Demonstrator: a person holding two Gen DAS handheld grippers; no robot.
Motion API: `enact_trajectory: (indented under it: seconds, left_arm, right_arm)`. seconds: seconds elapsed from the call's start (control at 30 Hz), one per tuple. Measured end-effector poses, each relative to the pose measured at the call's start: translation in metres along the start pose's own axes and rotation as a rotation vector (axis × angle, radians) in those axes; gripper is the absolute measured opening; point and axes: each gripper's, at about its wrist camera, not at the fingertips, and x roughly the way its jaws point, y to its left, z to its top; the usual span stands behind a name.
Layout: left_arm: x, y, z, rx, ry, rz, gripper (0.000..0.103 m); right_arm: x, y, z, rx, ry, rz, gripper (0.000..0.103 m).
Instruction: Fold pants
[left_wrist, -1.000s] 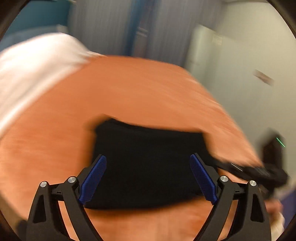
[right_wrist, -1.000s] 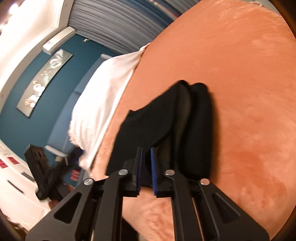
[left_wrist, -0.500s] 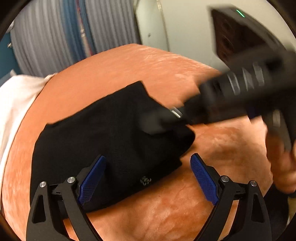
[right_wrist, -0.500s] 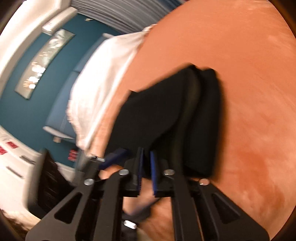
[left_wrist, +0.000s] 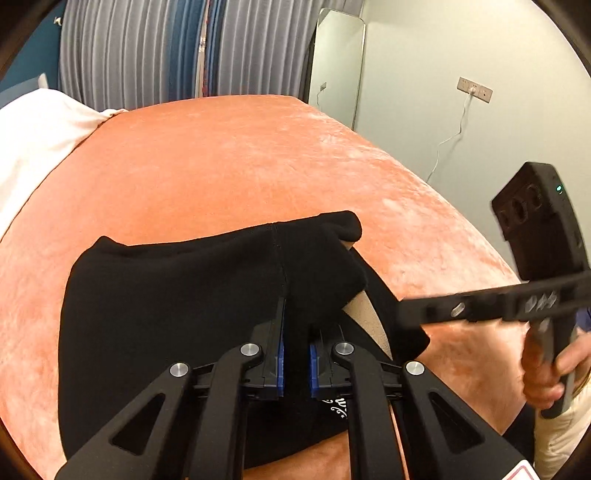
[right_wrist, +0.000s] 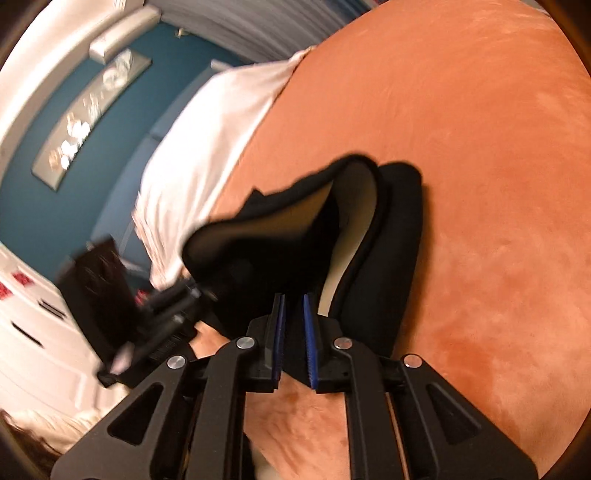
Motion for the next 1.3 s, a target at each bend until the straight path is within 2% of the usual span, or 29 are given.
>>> enact_trajectory:
  seconds: [0.1,0.2,0.23,0.27,0.33,0.4,0.43,0.47,0.53,0.57,0.67,0.73,0.8,0.87,0.93,0.97,1.0,1.1,1.17,1.23,1.3]
  left_arm:
    - [0.0,0.002,0.002,0.0,0.002,0.006,0.008]
    - [-0.007,0.005,0.003,-0.01,-0.01,-0.002,0.008]
    - [-0.009,0.005,0.004,-0.014,-0.014,-0.004,0.008]
    - [-0.013,0.006,0.004,-0.014,-0.017,-0.003,0.008]
    - [-0.017,0.003,0.008,-0.005,-0.025,-0.007,0.009]
    - [-0.021,-0.006,0.007,0.017,-0.034,-0.02,0.011]
    - [-0.016,-0.012,0.006,0.034,-0.022,-0.025,0.019]
    - [-0.01,-0.017,0.002,0.049,0.0,-0.024,0.027]
    - [0.023,-0.028,-0.014,0.069,0.085,-0.025,0.027]
    - [0.031,-0.031,-0.019,0.07,0.107,-0.009,0.028]
    - [0.017,-0.036,-0.023,0.068,0.035,-0.01,0.028]
    - [0.006,-0.024,-0.016,0.006,0.005,-0.02,0.028]
    - [0.0,-0.011,-0.005,-0.024,-0.02,0.017,0.026]
    - [-0.005,0.0,0.005,-0.053,-0.042,0.048,0.021]
    - [-0.014,0.008,0.012,-0.082,-0.063,0.024,0.021]
    - [-0.019,0.009,0.016,-0.08,-0.075,0.028,0.021]
    - [-0.021,0.01,0.02,-0.069,-0.081,0.033,0.021]
    - [-0.023,0.005,0.024,-0.044,-0.082,0.033,0.021]
    - [-0.022,0.003,0.025,-0.039,-0.075,0.033,0.021]
    - [-0.022,0.004,0.024,-0.043,-0.077,0.031,0.021]
    - [-0.022,0.006,0.023,-0.052,-0.074,0.026,0.021]
  right_arm:
    - [0.027,0.001,0.007,-0.012,0.057,-0.047,0.011]
    - [0.055,0.005,0.007,-0.035,0.099,-0.036,0.011]
    - [0.058,0.011,0.006,-0.057,0.085,-0.047,0.008]
    - [0.054,0.015,0.008,-0.062,0.066,-0.05,0.0]
    - [0.03,0.025,0.012,-0.093,-0.026,-0.077,0.0]
    - [-0.017,0.015,0.017,-0.073,-0.17,-0.114,0.0]
    - [-0.024,-0.005,0.018,-0.035,-0.186,-0.177,0.0]
    - [-0.018,-0.024,0.017,0.001,-0.148,-0.226,0.0]
    - [0.0,-0.058,0.005,0.117,-0.036,-0.269,0.0]
    - [-0.003,-0.06,-0.001,0.14,-0.036,-0.255,0.002]
    - [-0.029,-0.027,-0.014,0.049,-0.116,-0.218,0.005]
    - [-0.033,-0.005,-0.014,-0.017,-0.122,-0.207,0.005]
    - [-0.02,0.014,-0.01,-0.067,-0.071,-0.175,0.005]
    - [-0.001,0.022,-0.006,-0.1,-0.006,-0.188,0.005]
    - [0.015,0.026,-0.007,-0.121,0.052,-0.17,0.006]
    - [0.024,0.03,-0.005,-0.125,0.068,-0.175,0.011]
    - [0.028,0.031,-0.003,-0.131,0.075,-0.177,0.025]
    - [0.035,0.04,0.002,-0.159,0.067,-0.18,0.049]
    - [0.032,0.049,0.005,-0.193,0.044,-0.236,0.054]
    - [0.028,0.053,0.008,-0.203,0.012,-0.233,0.055]
    - [0.028,0.048,0.013,-0.198,0.02,-0.244,0.054]
